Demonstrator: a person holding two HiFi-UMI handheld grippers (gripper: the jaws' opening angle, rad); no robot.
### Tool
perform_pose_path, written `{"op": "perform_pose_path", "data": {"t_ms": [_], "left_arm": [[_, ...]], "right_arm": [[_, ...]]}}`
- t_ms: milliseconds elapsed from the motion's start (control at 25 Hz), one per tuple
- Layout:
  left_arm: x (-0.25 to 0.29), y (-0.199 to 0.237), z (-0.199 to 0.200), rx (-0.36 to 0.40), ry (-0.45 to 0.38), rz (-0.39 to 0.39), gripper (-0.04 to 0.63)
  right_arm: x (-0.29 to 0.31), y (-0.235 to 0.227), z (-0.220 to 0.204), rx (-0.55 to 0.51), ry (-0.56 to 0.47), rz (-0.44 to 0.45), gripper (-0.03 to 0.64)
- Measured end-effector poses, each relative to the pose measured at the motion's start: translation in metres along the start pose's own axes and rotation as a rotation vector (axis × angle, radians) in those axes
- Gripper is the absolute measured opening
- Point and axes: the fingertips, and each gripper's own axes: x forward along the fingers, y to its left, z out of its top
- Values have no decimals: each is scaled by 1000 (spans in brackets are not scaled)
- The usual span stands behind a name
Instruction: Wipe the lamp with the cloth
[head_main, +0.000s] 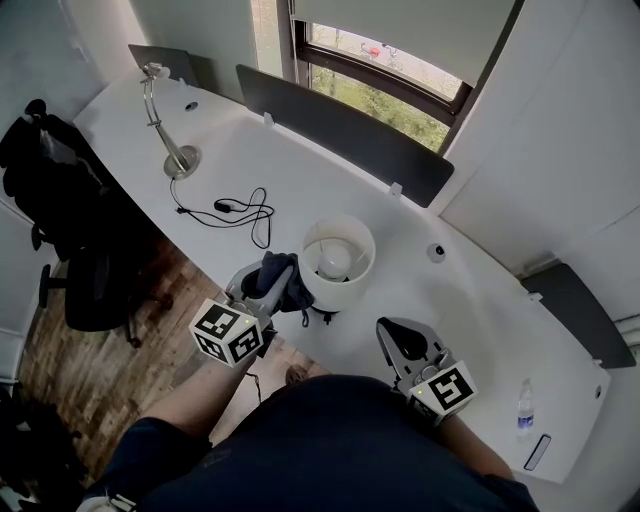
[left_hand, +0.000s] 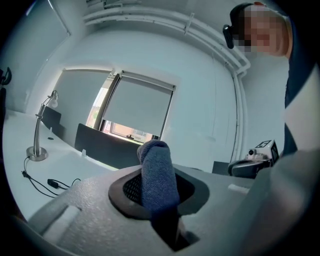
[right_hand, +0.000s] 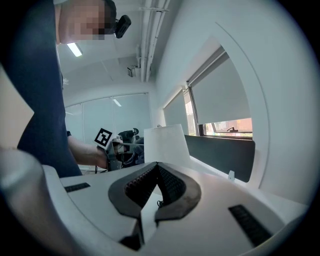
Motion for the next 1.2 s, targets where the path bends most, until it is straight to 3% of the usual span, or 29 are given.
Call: {"op": "perform_pose_path", "data": {"t_ms": [560, 1200], "left_arm": [[21, 44, -66, -23, 162, 34, 67], [42, 15, 26, 112, 63, -106, 67]], "right_arm": [[-12, -9, -2, 19, 10, -67, 11], [-14, -4, 10, 22, -27, -91, 11]]}}
